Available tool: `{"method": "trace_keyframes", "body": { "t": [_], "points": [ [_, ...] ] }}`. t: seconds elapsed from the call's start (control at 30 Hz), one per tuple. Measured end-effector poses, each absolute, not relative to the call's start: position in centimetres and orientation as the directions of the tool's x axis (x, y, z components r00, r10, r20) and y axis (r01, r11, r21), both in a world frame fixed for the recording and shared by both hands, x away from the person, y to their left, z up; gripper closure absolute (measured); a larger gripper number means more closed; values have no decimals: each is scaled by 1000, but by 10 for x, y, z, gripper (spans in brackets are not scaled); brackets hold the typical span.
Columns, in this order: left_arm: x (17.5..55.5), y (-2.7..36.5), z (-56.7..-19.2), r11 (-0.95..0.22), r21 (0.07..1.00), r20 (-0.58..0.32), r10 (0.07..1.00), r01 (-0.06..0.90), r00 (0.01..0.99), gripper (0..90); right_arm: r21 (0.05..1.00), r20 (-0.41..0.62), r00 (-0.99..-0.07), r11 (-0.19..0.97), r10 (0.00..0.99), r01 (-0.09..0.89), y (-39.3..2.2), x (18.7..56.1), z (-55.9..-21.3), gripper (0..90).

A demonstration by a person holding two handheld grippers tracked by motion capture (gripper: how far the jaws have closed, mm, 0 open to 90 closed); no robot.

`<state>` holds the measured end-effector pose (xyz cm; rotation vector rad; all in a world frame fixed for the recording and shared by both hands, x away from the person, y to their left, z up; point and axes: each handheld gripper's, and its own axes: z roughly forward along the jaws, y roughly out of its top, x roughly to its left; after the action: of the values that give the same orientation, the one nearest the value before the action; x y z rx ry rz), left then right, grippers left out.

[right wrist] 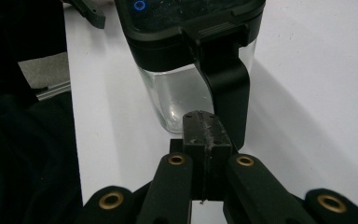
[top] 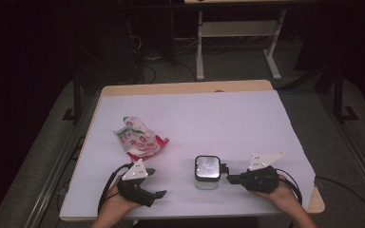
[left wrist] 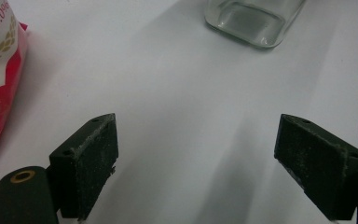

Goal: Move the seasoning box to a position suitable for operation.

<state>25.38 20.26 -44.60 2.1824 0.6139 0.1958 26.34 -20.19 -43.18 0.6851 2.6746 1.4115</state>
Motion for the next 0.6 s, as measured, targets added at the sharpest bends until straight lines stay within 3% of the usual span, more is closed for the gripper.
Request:
{"method": "trace_keyframes", "body": {
  "t": [0.6],
  "points": [
    [254, 203, -447, -527, 771, -70, 488, 357, 870, 131, 813, 155, -878, 446, 453, 374, -205, 281, -433, 899]
  ]
}}
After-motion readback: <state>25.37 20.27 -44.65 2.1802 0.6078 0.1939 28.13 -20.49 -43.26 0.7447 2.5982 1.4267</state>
